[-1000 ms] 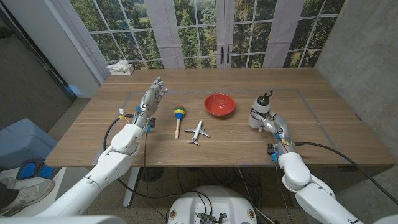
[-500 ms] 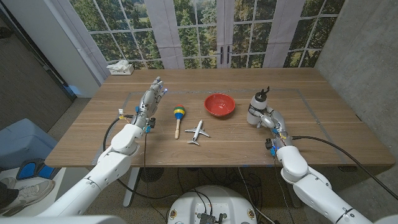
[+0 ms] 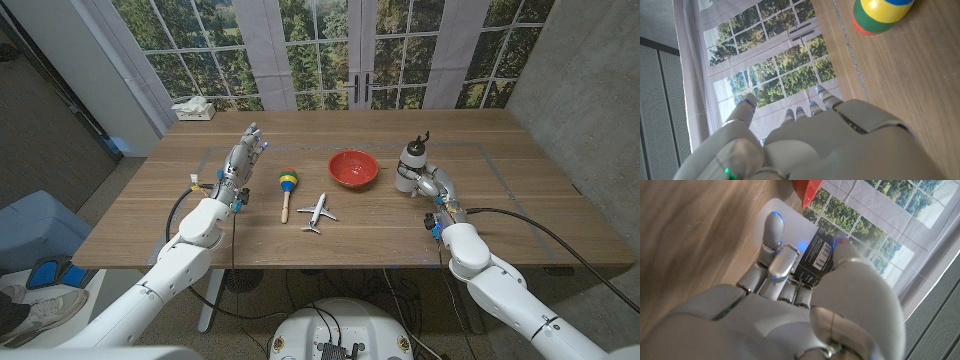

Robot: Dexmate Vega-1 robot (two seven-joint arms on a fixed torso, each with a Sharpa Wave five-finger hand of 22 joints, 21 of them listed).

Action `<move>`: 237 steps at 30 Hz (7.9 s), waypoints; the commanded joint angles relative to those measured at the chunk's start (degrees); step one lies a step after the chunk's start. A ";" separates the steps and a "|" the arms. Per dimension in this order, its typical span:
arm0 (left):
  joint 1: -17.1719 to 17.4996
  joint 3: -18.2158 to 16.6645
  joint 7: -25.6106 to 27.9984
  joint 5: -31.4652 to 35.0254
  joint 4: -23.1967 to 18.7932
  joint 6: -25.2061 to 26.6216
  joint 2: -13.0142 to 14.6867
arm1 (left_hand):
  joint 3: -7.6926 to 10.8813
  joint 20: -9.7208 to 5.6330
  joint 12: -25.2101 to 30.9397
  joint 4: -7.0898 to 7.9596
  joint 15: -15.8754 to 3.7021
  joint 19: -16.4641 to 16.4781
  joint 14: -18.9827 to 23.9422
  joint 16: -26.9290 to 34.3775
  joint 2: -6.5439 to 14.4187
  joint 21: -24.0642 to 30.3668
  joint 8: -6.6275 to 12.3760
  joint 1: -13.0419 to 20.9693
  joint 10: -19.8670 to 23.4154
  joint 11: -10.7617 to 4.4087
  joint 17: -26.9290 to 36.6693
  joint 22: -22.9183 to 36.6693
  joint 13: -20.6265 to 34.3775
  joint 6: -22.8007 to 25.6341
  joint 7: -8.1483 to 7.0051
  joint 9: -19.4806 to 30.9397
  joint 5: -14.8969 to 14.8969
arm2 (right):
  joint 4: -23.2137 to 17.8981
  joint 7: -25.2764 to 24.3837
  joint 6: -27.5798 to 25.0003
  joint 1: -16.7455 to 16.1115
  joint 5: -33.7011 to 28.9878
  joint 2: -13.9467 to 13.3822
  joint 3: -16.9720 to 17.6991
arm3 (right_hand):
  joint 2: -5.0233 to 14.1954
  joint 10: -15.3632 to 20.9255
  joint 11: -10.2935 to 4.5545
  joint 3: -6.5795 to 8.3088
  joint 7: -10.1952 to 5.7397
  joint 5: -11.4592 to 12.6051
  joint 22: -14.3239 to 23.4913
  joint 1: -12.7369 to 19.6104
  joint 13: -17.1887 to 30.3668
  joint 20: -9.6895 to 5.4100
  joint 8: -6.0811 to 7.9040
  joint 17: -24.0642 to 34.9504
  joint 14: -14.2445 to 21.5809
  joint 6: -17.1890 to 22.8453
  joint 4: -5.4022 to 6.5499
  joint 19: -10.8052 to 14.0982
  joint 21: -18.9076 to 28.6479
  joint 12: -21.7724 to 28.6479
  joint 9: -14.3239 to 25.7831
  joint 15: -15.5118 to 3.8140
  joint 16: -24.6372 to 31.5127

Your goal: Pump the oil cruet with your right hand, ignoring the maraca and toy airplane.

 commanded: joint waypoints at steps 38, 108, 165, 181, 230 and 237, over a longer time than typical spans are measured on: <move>-0.43 0.30 0.17 -0.19 0.04 0.57 -0.15 | -0.07 -3.41 0.03 -0.46 -5.31 0.37 -4.04 -0.01 1.73 -0.23 0.06 -0.45 -1.96 -0.15 0.15 0.18 0.10 -0.25 -0.05 0.27 -0.20 | 7.79 -0.49 -4.83 14.23 1.59 1.62 -3.91 | 6.78 2.13 -0.99 2.77 -0.13 0.22 -1.20 1.21 1.35 -4.70 -0.43 0.19 -0.25 2.31 2.30 -0.48 1.66 -0.38 0.39 -0.08 0.35; -1.89 0.76 -1.98 -1.36 3.15 -0.38 -0.90 | -0.20 -3.47 0.03 -0.81 -5.28 0.19 -4.20 0.00 1.80 -0.31 0.14 -0.57 -2.18 -0.04 0.16 0.18 0.09 -0.12 -0.05 0.27 -0.21 | 0.04 -12.65 -33.84 22.10 -28.22 0.66 -16.80 | 6.55 4.10 -1.51 2.95 -0.26 0.32 -3.17 -0.42 2.76 -4.76 -1.07 0.18 0.04 3.87 2.48 -0.80 3.41 -1.16 0.52 -0.10 0.35; -2.82 0.75 -5.69 -3.63 5.17 -1.55 -0.81 | -0.39 -3.38 -0.01 -1.10 -5.19 0.09 -4.36 -0.03 1.67 -0.33 0.13 -0.73 -2.41 0.09 0.16 0.18 0.09 0.11 -0.07 0.27 -0.23 | 4.51 -8.73 -50.59 29.58 -57.90 -1.17 -29.41 | 6.42 4.97 -3.01 3.66 -2.02 0.36 -5.08 -1.63 3.11 -4.78 -1.79 0.16 -0.22 4.86 2.45 -2.40 3.87 -2.91 0.57 -0.12 0.16; -2.20 0.42 -6.22 -4.21 4.79 -1.79 -0.51 | -0.54 -3.43 -0.02 -1.24 -5.21 0.04 -4.46 -0.05 1.48 -0.33 0.11 -0.82 -2.54 0.14 0.14 0.18 0.09 0.12 -0.12 0.27 -0.23 | 8.02 -8.71 -53.08 31.22 -65.51 -0.07 -31.99 | 6.41 4.91 -3.59 3.97 -2.50 0.37 -5.31 -1.72 3.35 -4.80 -2.17 0.15 -0.14 4.54 2.27 -2.55 4.17 -3.44 0.57 -0.14 0.15; -0.96 0.26 -6.19 -4.33 3.71 -2.62 -0.66 | -0.65 -3.48 0.07 -1.45 -5.10 0.08 -4.41 0.00 1.44 -0.30 0.13 -0.99 -2.50 0.40 0.15 0.19 0.09 0.44 -0.11 0.27 -0.19 | 11.52 2.09 -59.12 34.14 -84.23 0.17 -36.72 | 6.47 3.25 -5.03 6.21 -5.15 0.29 -6.18 0.53 4.25 -4.92 -3.94 0.10 -0.52 2.79 0.96 -4.37 4.43 -5.49 0.55 -0.15 -0.16; -1.15 0.26 -6.36 -4.44 4.48 -3.11 -1.05 | -0.66 -3.44 0.07 -1.45 -5.08 0.10 -4.41 0.00 1.45 -0.29 0.11 -1.02 -2.51 0.36 0.15 0.19 0.09 0.44 -0.11 0.27 -0.18 | 11.29 4.30 -58.89 34.30 -85.64 -0.01 -36.84 | 6.82 3.13 -5.14 6.72 -5.70 0.32 -6.13 1.04 4.43 -4.96 -4.05 0.08 -0.71 2.97 0.92 -4.59 4.56 -5.59 0.60 -0.15 -0.26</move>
